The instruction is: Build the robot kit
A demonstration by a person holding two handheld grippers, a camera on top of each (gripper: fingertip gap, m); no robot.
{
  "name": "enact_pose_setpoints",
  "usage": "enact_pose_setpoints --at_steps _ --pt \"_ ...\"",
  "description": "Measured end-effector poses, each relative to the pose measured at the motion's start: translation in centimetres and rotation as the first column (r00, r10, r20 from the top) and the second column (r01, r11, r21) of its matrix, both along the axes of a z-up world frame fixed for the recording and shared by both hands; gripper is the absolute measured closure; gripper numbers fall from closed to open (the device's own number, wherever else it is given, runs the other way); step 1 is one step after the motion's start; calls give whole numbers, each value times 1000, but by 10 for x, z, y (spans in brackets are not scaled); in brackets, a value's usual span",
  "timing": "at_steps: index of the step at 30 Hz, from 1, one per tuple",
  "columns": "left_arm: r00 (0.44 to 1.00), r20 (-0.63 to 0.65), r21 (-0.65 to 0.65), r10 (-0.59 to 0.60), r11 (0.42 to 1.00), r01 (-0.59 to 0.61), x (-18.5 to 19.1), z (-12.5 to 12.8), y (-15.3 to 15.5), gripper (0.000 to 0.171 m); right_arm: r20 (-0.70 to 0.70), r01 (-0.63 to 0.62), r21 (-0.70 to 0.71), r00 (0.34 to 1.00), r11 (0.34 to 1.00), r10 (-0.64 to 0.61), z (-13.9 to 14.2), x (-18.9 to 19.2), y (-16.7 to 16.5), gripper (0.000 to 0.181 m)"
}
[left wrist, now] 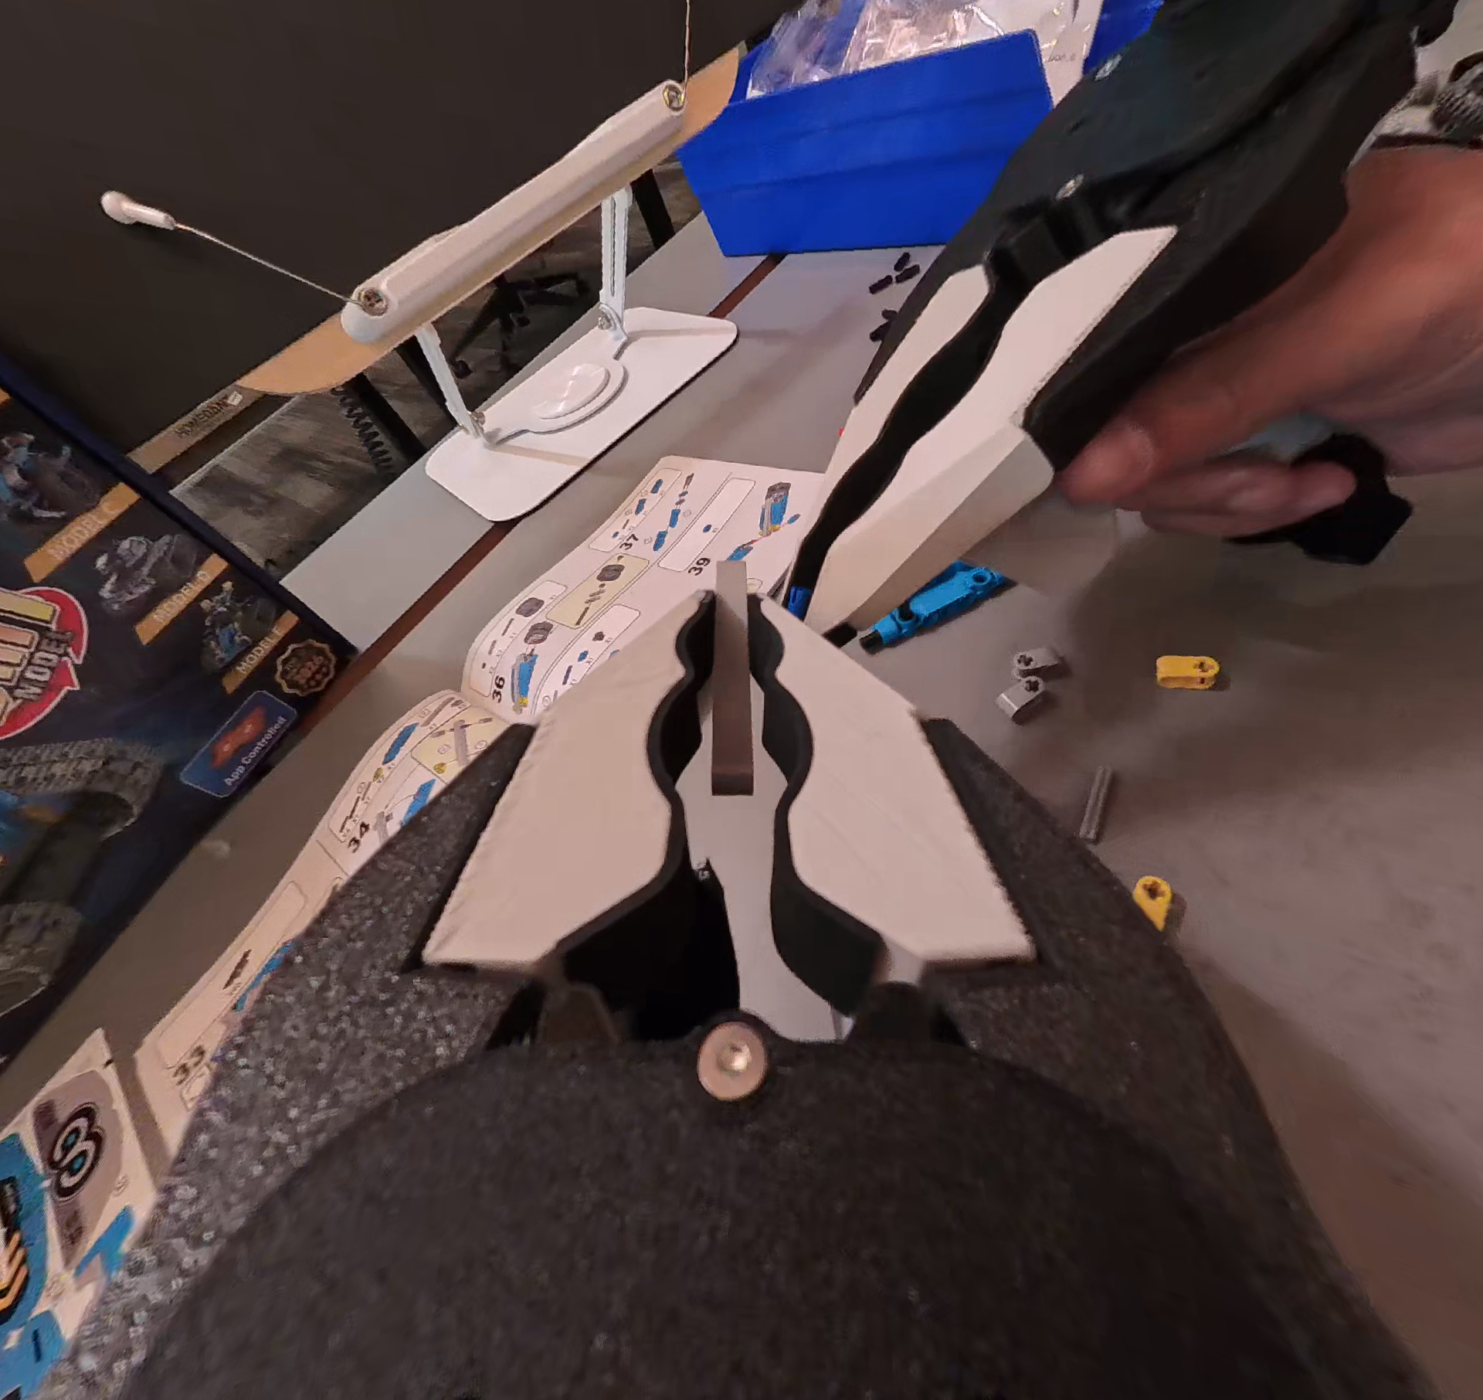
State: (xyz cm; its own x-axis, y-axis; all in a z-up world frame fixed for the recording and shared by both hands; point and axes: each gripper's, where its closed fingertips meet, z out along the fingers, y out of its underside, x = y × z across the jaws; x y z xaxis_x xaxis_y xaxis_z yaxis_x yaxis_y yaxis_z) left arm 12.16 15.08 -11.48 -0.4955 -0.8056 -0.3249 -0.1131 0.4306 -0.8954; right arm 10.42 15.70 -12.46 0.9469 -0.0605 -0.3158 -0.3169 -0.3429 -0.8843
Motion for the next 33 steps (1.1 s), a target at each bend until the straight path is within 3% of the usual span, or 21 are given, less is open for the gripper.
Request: enact_pose_setpoints --at_steps 6,13,16,19,21,23,25,29,33 --pt "1000 -16 55 -5 998 6 -1 -6 -1 165 6 -8 -7 1000 1000 8 -4 -1 0 177" --pt "999 29 333 -27 943 15 -5 -20 -1 165 168 -13 -131 985 991 35 -20 -3 -1 177" --pt "999 35 363 -32 932 17 -5 -22 -1 165 195 -17 -157 980 987 48 -25 -3 -1 177" --pt "999 -9 192 44 981 -41 1 -15 12 165 223 6 -107 975 994 18 -12 4 -4 177" --pt "995 -71 -58 64 996 -68 5 -4 20 165 239 40 -31 971 999 -32 7 13 -11 177" --pt "990 -140 -374 -4 926 -49 5 11 19 165 307 65 72 948 995 -84 31 19 -17 177" --pt "981 -154 -613 -120 790 0 1 27 13 165 408 89 111 904 990 -127 45 21 -21 177" --pt "964 -153 -755 -217 655 27 -4 36 7 165 577 111 95 803 989 -145 49 15 -17 177" --pt "950 -173 -793 -261 608 23 -5 34 3 165 641 131 90 751 987 -158 49 15 -15 178"
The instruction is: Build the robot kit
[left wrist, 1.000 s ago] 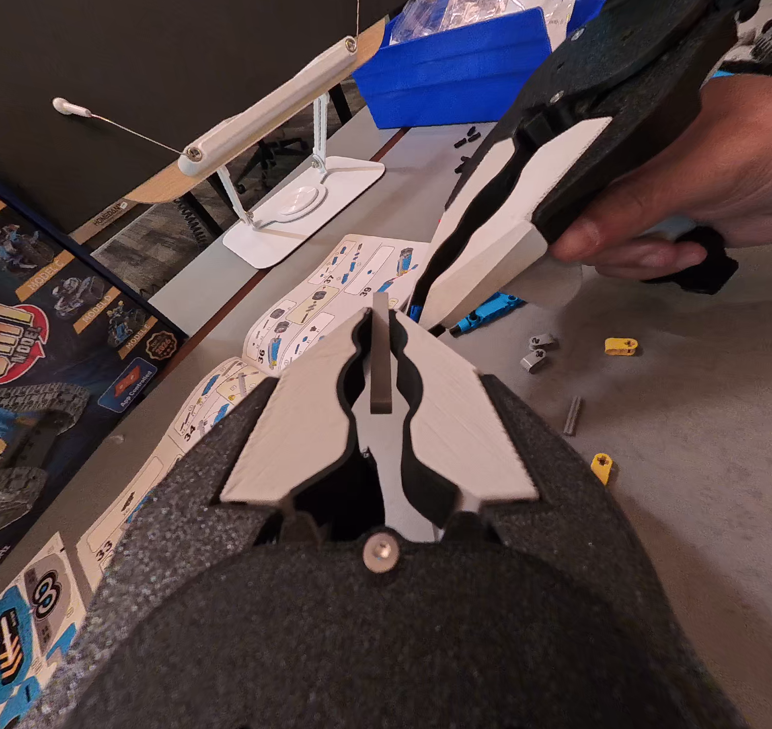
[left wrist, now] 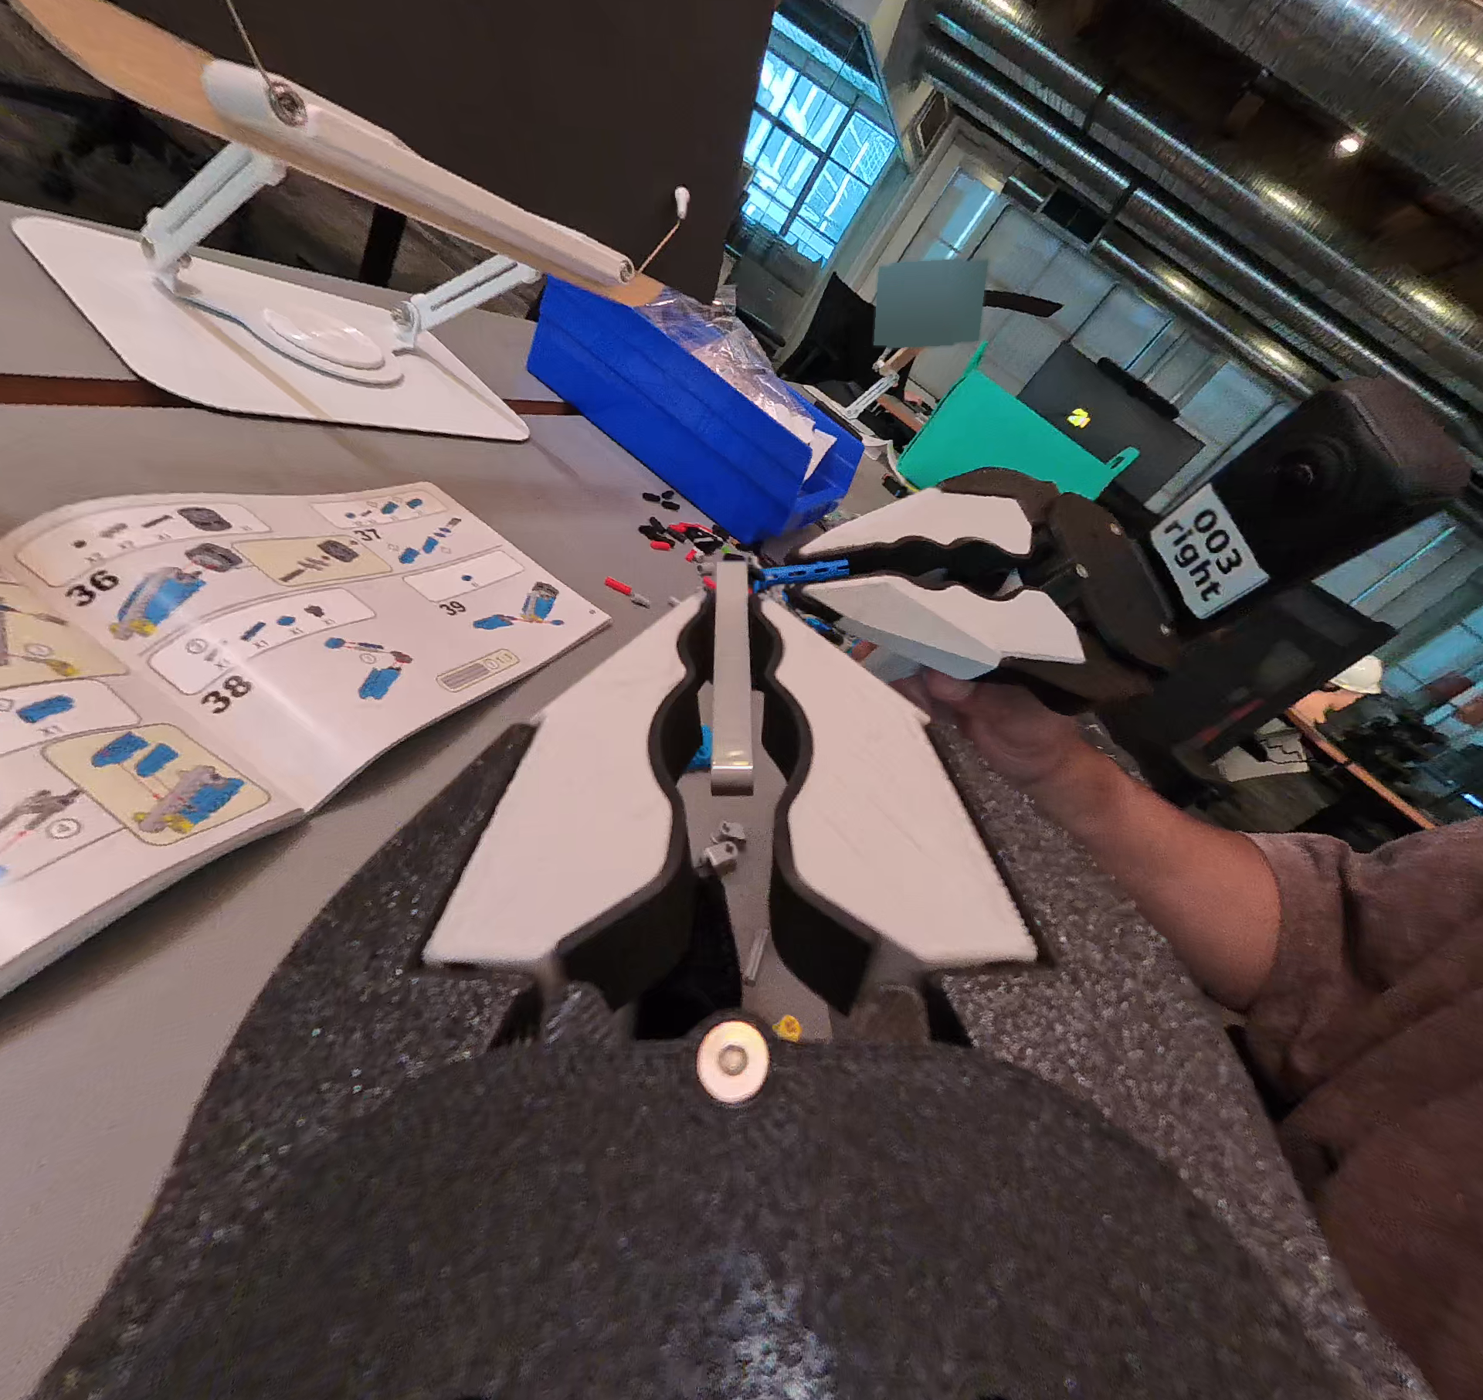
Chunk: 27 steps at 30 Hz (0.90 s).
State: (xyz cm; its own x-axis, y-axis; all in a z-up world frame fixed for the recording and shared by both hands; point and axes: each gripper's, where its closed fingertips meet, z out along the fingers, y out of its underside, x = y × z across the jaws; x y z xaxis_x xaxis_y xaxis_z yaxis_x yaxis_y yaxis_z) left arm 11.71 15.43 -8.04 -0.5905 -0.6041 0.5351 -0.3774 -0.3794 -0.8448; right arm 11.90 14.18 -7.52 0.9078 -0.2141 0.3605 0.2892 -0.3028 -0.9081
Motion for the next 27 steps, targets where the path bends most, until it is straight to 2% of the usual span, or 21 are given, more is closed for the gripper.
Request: enact_pose_setpoints --at_steps 16,24,27 --pt "997 -76 -31 -19 999 17 3 -12 -4 165 140 38 -125 990 991 -20 -15 -2 4 177" --pt "999 -18 191 29 981 -25 2 -19 -4 165 217 70 -198 976 978 -25 -23 -3 6 178" --pt "999 -44 134 17 991 -11 2 -20 -4 166 221 70 -200 975 977 -24 -24 -3 6 178"
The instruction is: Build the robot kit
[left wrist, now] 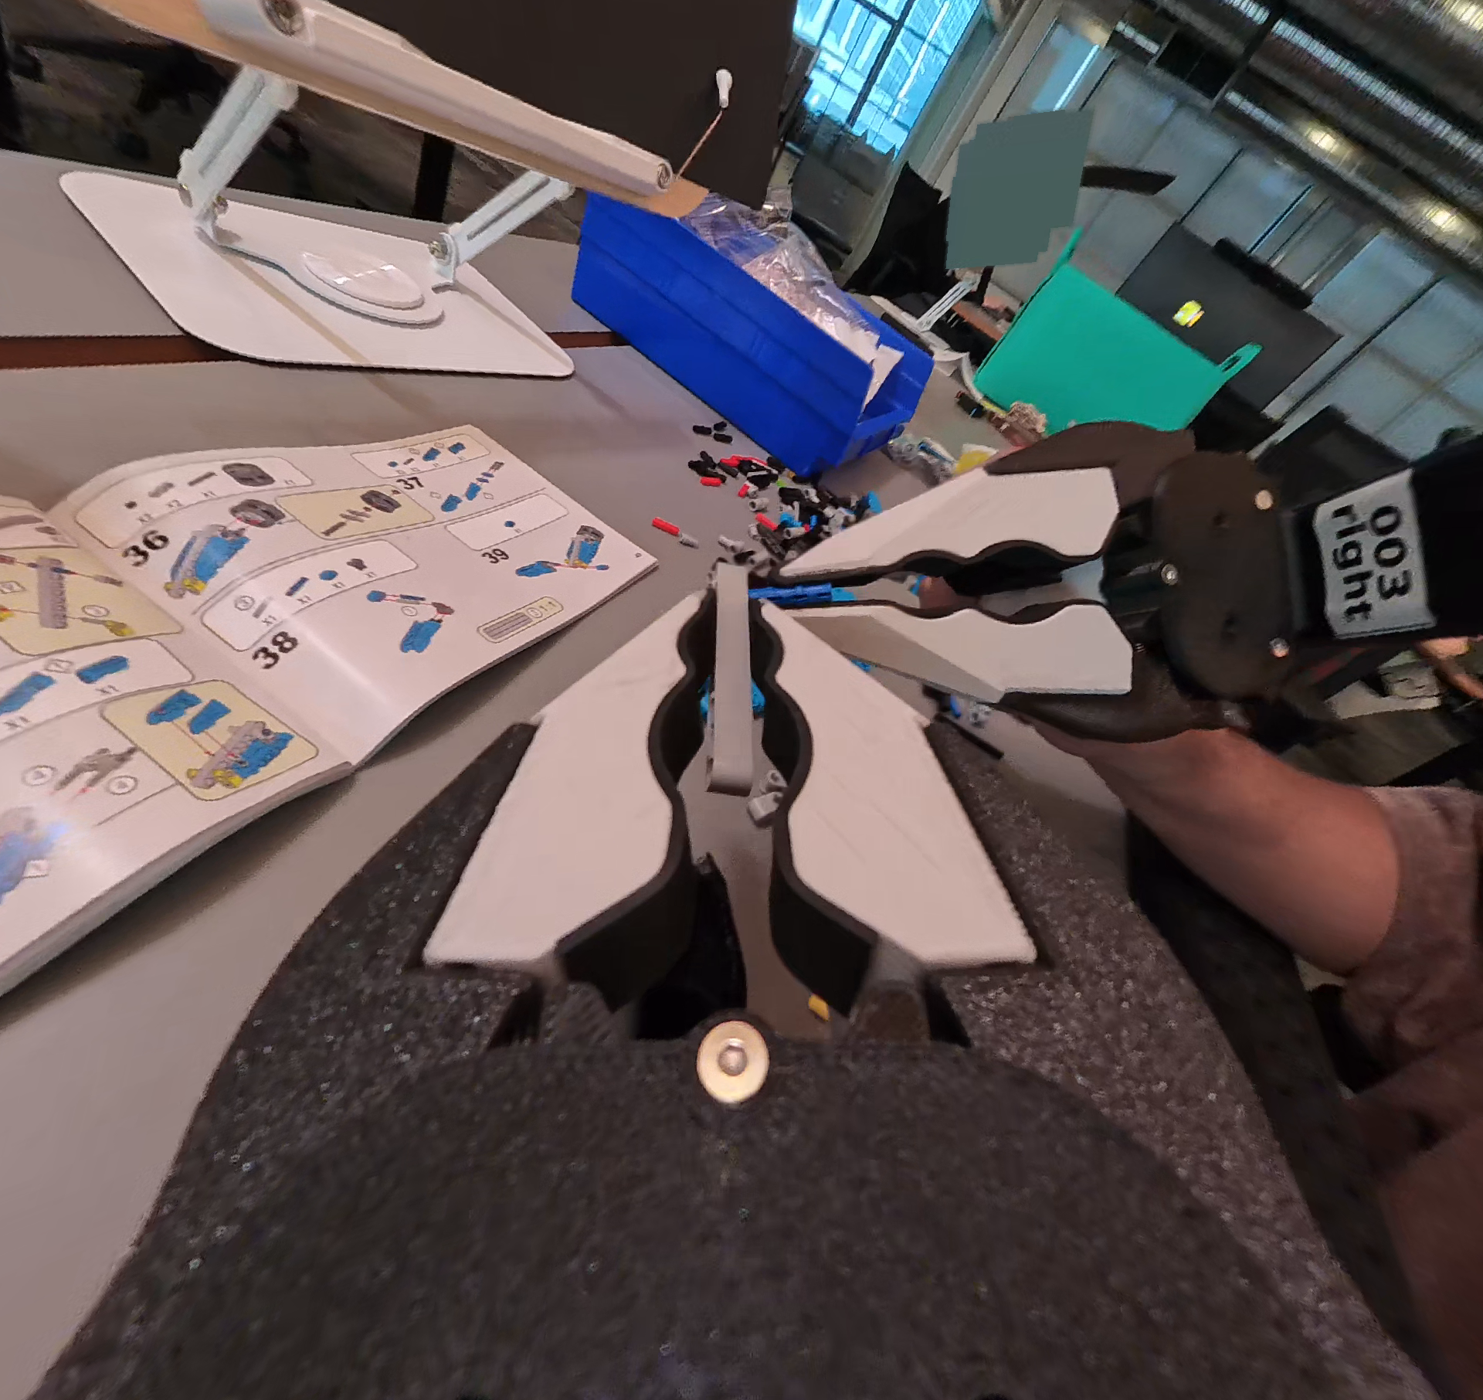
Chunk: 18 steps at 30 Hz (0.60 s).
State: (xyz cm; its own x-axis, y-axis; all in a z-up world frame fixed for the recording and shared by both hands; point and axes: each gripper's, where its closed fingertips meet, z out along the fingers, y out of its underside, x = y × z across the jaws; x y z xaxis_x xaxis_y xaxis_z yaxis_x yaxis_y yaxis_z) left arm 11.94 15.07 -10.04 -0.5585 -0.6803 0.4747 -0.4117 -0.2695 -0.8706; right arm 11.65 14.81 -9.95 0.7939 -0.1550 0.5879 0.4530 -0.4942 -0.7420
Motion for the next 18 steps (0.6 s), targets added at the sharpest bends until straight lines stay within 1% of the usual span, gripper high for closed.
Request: enact_pose_setpoints --at_steps 3,4,6,9,12,13,15,18 --pt "999 -37 -100 -18 995 14 1 1 0 166 3 -2 6 1000 1000 2 0 1 0 177" --pt "998 -54 -149 -31 989 22 1 2 0 166 -3 -6 19 1000 1000 6 1 0 0 178" --pt "996 -80 -207 -46 978 29 1 1 1 166 -26 -8 30 1000 1000 9 1 0 0 178" --pt "990 -122 -301 -77 953 37 1 0 3 167 -51 -11 44 999 999 14 0 0 1 178" --pt "980 -156 -403 -120 914 47 1 2 2 166 -63 -16 85 998 996 21 4 -1 1 177" --pt "978 -162 -413 -127 909 50 0 2 2 165 -65 -14 93 998 996 20 5 0 1 177" --pt "976 -169 -396 -137 916 60 -1 0 -1 165 -16 -15 107 1000 994 16 9 0 2 177" --pt "974 -183 -382 -130 923 52 -1 -4 0 165 -26 -5 57 1000 998 7 1 1 4 177"
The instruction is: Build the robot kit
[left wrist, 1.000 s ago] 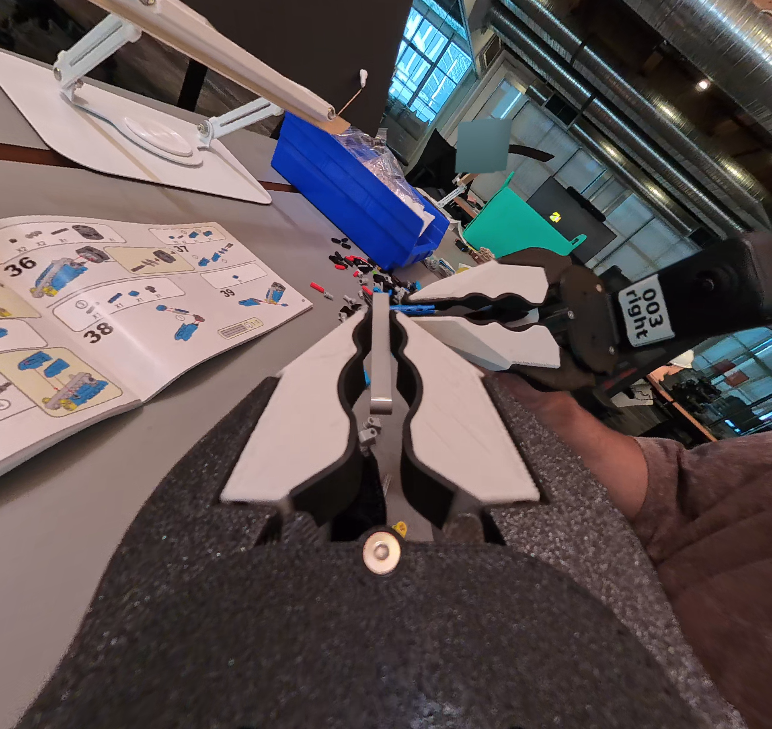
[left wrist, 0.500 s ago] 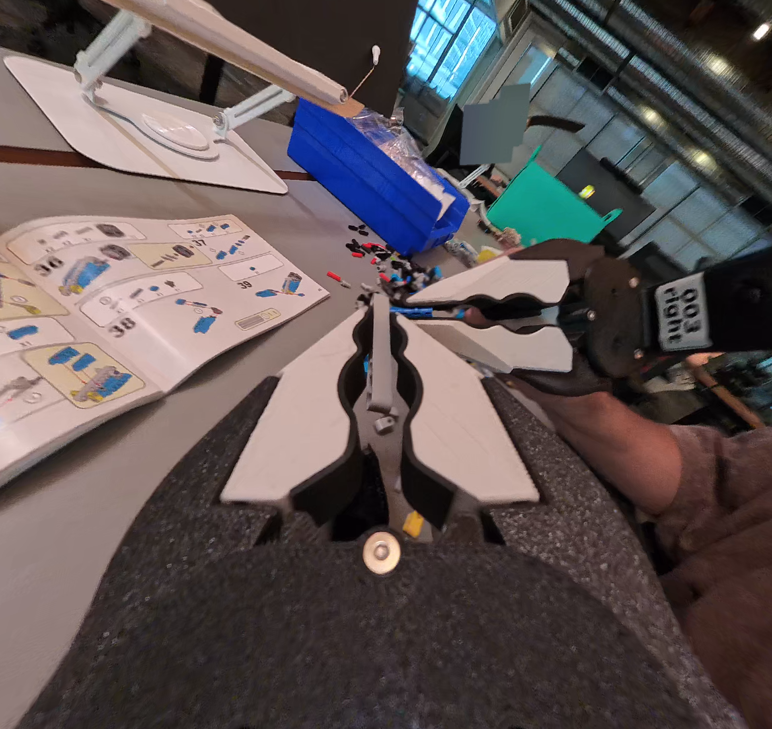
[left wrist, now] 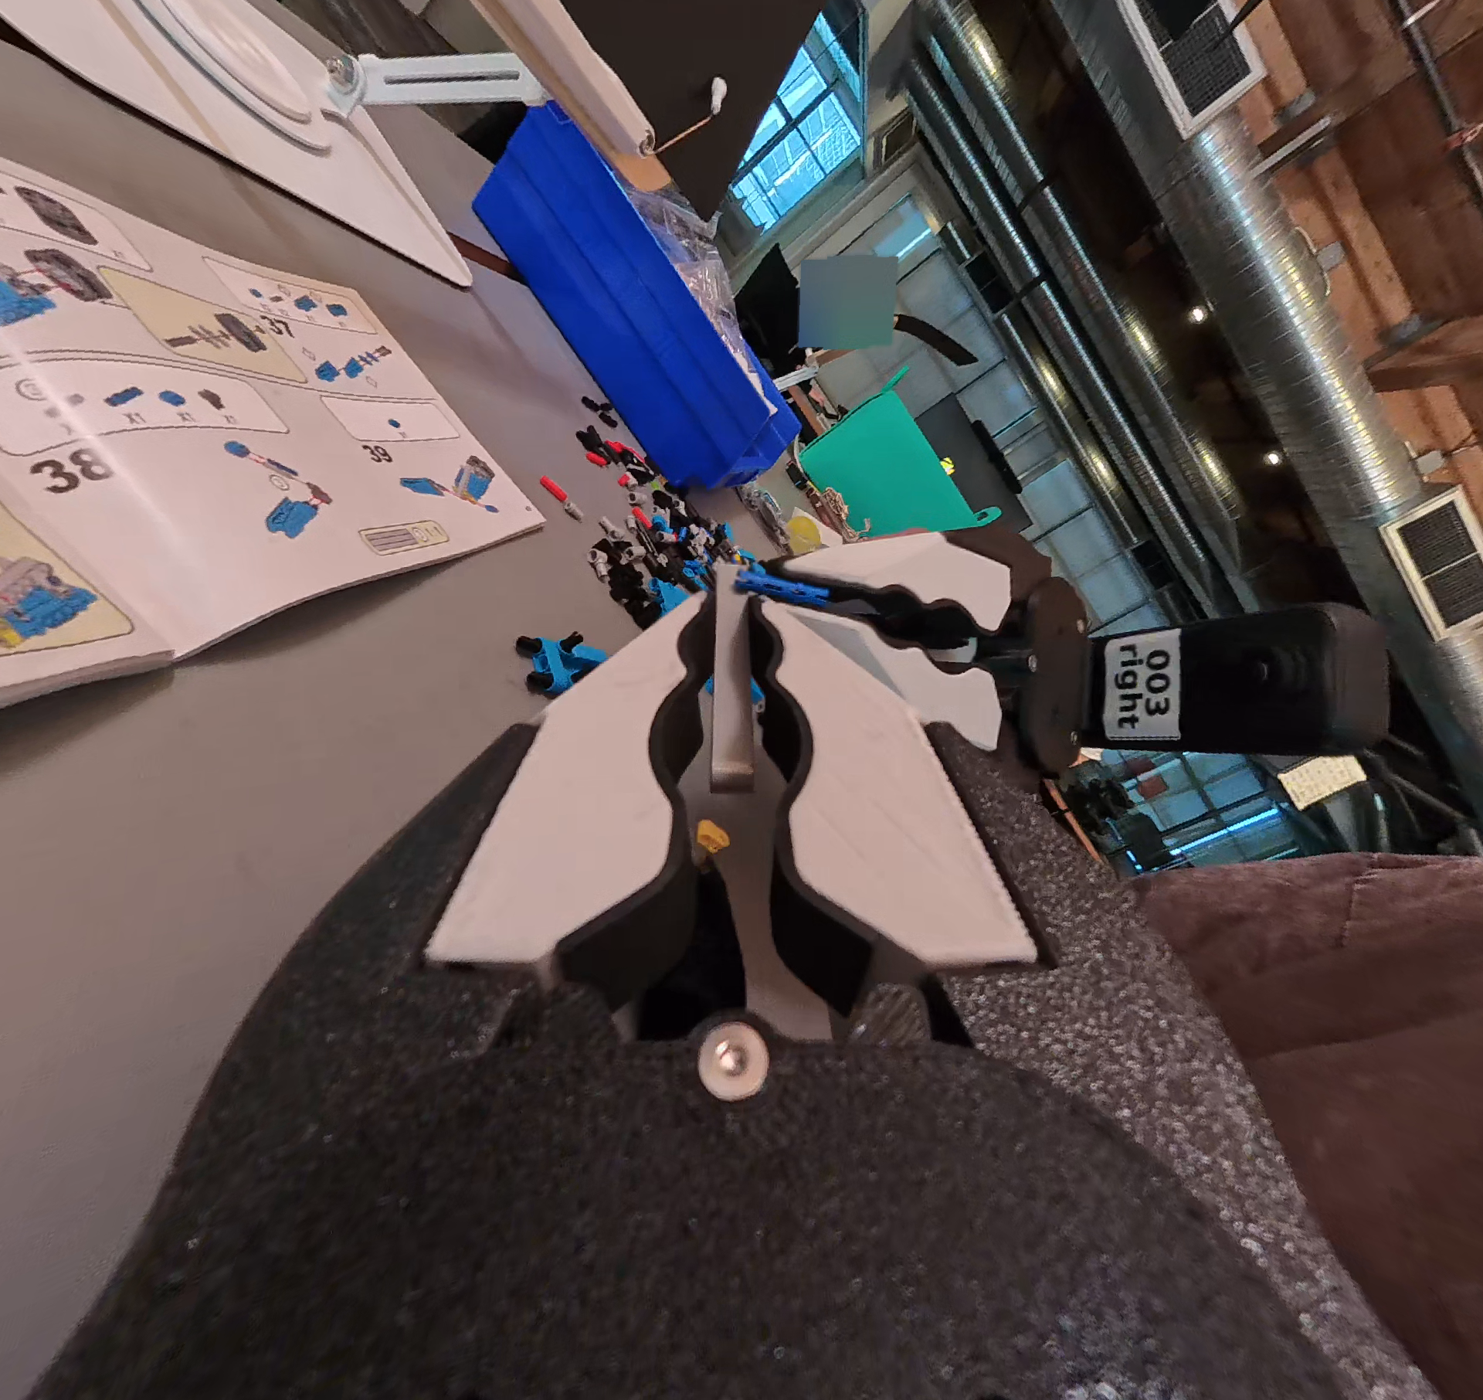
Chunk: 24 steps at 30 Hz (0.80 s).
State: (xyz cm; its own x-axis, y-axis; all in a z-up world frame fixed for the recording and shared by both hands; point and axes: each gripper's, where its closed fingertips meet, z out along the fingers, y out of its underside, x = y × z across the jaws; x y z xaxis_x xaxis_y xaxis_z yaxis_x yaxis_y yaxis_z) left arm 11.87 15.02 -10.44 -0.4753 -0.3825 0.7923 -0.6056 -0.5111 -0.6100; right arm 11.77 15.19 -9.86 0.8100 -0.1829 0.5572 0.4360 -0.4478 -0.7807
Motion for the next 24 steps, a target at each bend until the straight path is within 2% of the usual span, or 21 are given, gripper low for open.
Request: enact_pose_setpoints --at_steps 2,6,21,24 --pt "1000 2 0 2 1000 -2 0 1 1 165 44 11 -9 999 1000 -11 2 1 -2 177" --pt "999 5 7 31 999 -31 3 1 8 165 13 13 -12 1000 1000 -13 1 1 -4 178" --pt "1000 -9 36 25 999 -24 3 -5 4 165 17 19 -71 1000 997 -17 -8 1 0 177" --pt "999 16 102 34 994 -36 3 -7 3 165 -11 18 -89 1000 996 -19 -11 1 -1 178"
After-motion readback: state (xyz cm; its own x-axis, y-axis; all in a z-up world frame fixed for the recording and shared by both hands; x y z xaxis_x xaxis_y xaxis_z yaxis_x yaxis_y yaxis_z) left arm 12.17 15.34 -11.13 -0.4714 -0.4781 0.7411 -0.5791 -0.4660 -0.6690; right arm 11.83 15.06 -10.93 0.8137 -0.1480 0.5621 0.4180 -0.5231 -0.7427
